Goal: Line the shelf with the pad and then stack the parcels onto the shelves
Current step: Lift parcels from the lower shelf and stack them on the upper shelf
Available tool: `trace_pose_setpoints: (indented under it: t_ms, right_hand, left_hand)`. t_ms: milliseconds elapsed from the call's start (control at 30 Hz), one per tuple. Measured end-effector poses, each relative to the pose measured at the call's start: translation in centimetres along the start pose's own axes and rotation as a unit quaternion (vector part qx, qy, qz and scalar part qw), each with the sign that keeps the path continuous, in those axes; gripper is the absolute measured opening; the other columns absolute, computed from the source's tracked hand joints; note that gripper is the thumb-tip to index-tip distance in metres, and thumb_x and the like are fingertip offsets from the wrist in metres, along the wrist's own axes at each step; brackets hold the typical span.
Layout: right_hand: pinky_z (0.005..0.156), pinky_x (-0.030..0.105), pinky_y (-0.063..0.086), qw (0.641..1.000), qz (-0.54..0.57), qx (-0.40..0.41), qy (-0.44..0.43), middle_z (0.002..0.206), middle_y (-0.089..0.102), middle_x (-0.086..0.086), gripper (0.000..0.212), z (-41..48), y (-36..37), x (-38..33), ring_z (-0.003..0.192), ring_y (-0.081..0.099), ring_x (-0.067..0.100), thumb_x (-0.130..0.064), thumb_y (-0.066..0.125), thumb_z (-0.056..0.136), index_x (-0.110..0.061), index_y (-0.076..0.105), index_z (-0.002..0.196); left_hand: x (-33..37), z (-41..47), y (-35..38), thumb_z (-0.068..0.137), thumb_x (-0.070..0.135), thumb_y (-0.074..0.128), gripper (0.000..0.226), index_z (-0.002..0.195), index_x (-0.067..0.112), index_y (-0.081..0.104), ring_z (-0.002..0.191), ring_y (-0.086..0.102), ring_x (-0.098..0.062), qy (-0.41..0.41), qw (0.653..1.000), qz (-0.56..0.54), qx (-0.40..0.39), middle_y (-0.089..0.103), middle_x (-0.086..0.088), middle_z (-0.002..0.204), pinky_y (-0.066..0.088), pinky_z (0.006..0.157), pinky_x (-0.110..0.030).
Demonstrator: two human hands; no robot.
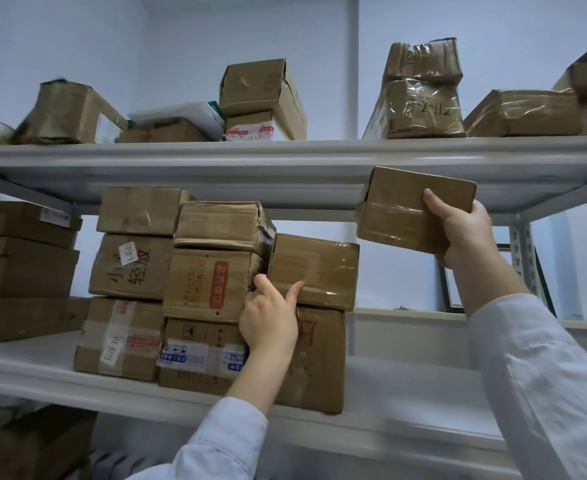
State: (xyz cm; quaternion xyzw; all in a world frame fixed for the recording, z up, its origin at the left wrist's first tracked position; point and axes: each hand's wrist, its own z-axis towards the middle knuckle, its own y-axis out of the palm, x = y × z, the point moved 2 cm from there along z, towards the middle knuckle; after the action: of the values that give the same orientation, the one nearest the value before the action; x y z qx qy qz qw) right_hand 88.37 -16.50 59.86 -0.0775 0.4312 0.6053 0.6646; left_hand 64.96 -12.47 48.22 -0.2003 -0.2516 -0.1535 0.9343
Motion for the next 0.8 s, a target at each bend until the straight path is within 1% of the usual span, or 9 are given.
trace_pose_setpoints:
  t_ms: [67,133,200,267,367,500,567,700,800]
  right_hand:
    - [0.056,0.026,0.044,1.0,-0.004,-0.01,0.003,0.116,0.059,0.004,0.057,-0.1,0.8,0.1,0.096,0.059,0.021,-0.033,0.075,0.079,-0.016,0.048,0.126]
    - [0.053,0.026,0.041,0.999,-0.005,-0.028,0.022,0.112,0.057,0.002,0.059,-0.3,1.9,0.6,0.086,0.057,0.016,-0.035,0.073,0.08,-0.016,0.046,0.129]
    - [0.052,0.026,0.039,0.998,0.003,-0.047,0.045,0.101,0.057,-0.002,0.057,-0.7,3.1,1.2,0.076,0.053,0.011,-0.037,0.071,0.082,-0.017,0.045,0.128]
    - [0.051,0.026,0.039,0.996,0.002,-0.06,0.06,0.094,0.054,-0.005,0.054,-1.0,4.3,1.7,0.072,0.051,0.008,-0.039,0.068,0.083,-0.019,0.043,0.127]
    - [0.054,0.027,0.04,0.995,-0.021,-0.081,0.058,0.107,0.054,-0.002,0.055,-0.8,5.7,1.9,0.072,0.049,0.008,-0.042,0.064,0.086,-0.018,0.041,0.13]
    - [0.072,0.035,0.045,0.989,-0.067,-0.106,0.074,0.114,0.053,0.0,0.055,-0.5,7.2,2.1,0.083,0.053,0.013,-0.033,0.061,0.09,-0.018,0.035,0.136]
    - [0.067,0.034,0.046,0.987,-0.074,-0.118,0.083,0.12,0.057,0.003,0.057,-0.4,7.9,2.5,0.084,0.054,0.016,-0.024,0.061,0.088,-0.016,0.035,0.138]
    - [0.059,0.024,0.038,0.982,-0.105,-0.15,0.037,0.122,0.06,0.004,0.048,-0.9,8.5,3.9,0.082,0.053,0.012,-0.027,0.061,0.09,-0.011,0.047,0.133]
    - [0.056,0.022,0.031,0.977,-0.071,-0.195,0.044,0.125,0.05,-0.007,0.05,-2.0,8.7,5.1,0.085,0.048,0.007,-0.026,0.051,0.097,-0.021,0.035,0.144]
  left_hand:
    - [0.0,0.0,-0.1,0.09,0.059,0.036,0.063,0.124,0.006,0.035,0.107,0.057,-0.029,0.002,1.0,0.002,0.0,0.065,-0.012,0.11,0.046,0.071,-0.038]
    - [0.0,0.0,-0.2,0.091,0.058,0.036,0.061,0.123,0.007,0.035,0.107,0.057,-0.029,0.007,1.0,0.01,-0.003,0.064,-0.012,0.111,0.046,0.071,-0.038]
    - [0.0,0.0,-0.3,0.092,0.057,0.036,0.059,0.124,0.007,0.034,0.109,0.057,-0.029,0.009,1.0,0.017,-0.011,0.064,-0.012,0.113,0.045,0.072,-0.038]
    - [0.0,0.1,-0.5,0.092,0.057,0.036,0.06,0.125,0.007,0.033,0.11,0.056,-0.029,0.008,1.0,0.019,-0.017,0.063,-0.012,0.114,0.046,0.074,-0.039]
    - [-0.1,0.2,-0.6,0.092,0.056,0.036,0.061,0.126,0.007,0.033,0.11,0.056,-0.029,0.011,1.0,0.017,-0.019,0.063,-0.013,0.115,0.047,0.075,-0.039]
    - [-0.2,0.2,-0.6,0.092,0.056,0.036,0.062,0.128,0.006,0.033,0.111,0.056,-0.029,0.017,1.0,0.015,-0.021,0.062,-0.013,0.115,0.047,0.076,-0.038]
    - [-0.3,0.3,-0.6,0.092,0.057,0.036,0.061,0.127,0.006,0.034,0.11,0.056,-0.028,0.02,0.999,0.018,-0.02,0.063,-0.012,0.114,0.047,0.075,-0.037]
    - [-0.3,0.2,-0.6,0.092,0.058,0.035,0.061,0.125,0.007,0.035,0.107,0.057,-0.027,0.028,0.999,0.027,-0.016,0.064,-0.011,0.111,0.048,0.073,-0.037]
    - [-0.3,0.3,-0.5,0.092,0.057,0.035,0.06,0.124,0.007,0.036,0.106,0.058,-0.028,0.027,0.999,0.039,-0.019,0.064,-0.012,0.11,0.048,0.073,-0.038]
